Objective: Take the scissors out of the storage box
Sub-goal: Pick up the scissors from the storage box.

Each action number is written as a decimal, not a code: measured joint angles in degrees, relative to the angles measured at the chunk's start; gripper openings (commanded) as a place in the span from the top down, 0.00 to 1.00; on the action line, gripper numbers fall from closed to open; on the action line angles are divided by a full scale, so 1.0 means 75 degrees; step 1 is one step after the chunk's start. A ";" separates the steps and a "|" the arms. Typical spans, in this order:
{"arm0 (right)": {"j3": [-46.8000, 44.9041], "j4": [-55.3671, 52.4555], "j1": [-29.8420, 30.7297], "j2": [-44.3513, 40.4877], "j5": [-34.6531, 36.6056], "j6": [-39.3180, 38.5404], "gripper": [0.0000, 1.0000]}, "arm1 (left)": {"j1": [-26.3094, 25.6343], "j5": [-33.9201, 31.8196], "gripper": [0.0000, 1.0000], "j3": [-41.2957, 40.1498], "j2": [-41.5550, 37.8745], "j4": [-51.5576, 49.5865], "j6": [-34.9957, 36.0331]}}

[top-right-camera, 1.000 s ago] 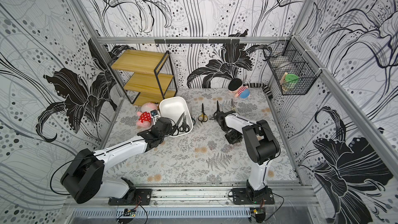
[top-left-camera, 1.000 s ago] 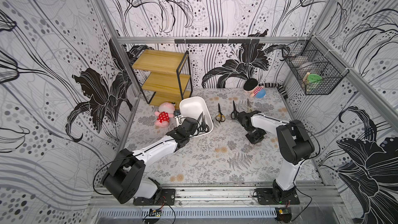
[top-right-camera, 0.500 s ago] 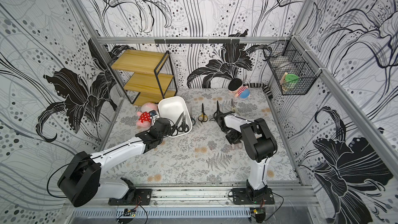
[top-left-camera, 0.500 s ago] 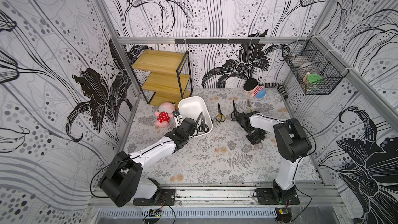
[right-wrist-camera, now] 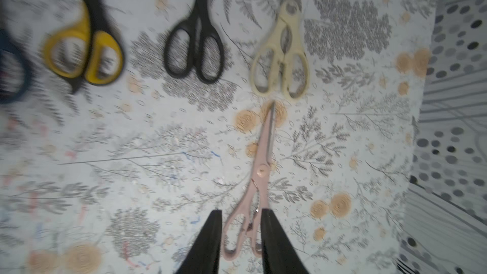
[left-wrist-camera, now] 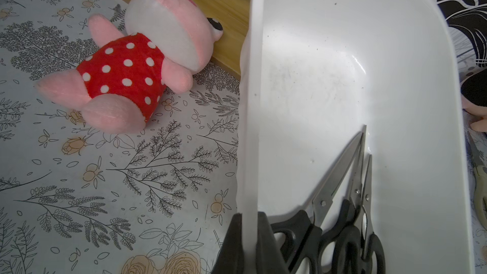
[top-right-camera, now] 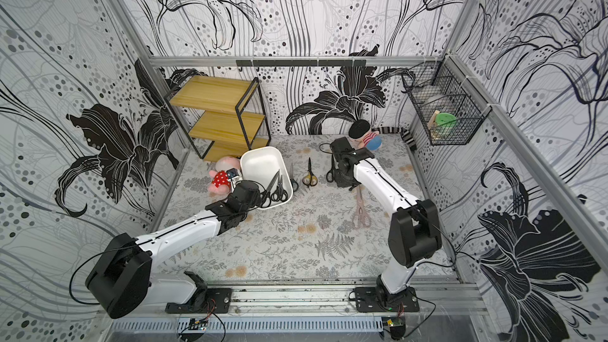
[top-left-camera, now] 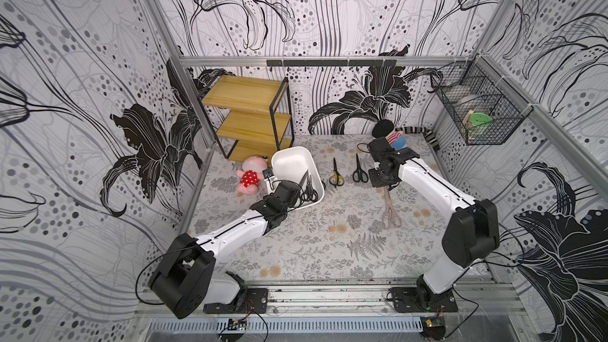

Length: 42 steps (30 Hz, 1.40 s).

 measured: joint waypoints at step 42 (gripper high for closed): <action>0.0860 0.2480 0.3806 0.1693 -0.0431 0.3413 0.73 | -0.1061 -0.1582 1.00 -0.0242 -0.0044 0.0965 -0.0769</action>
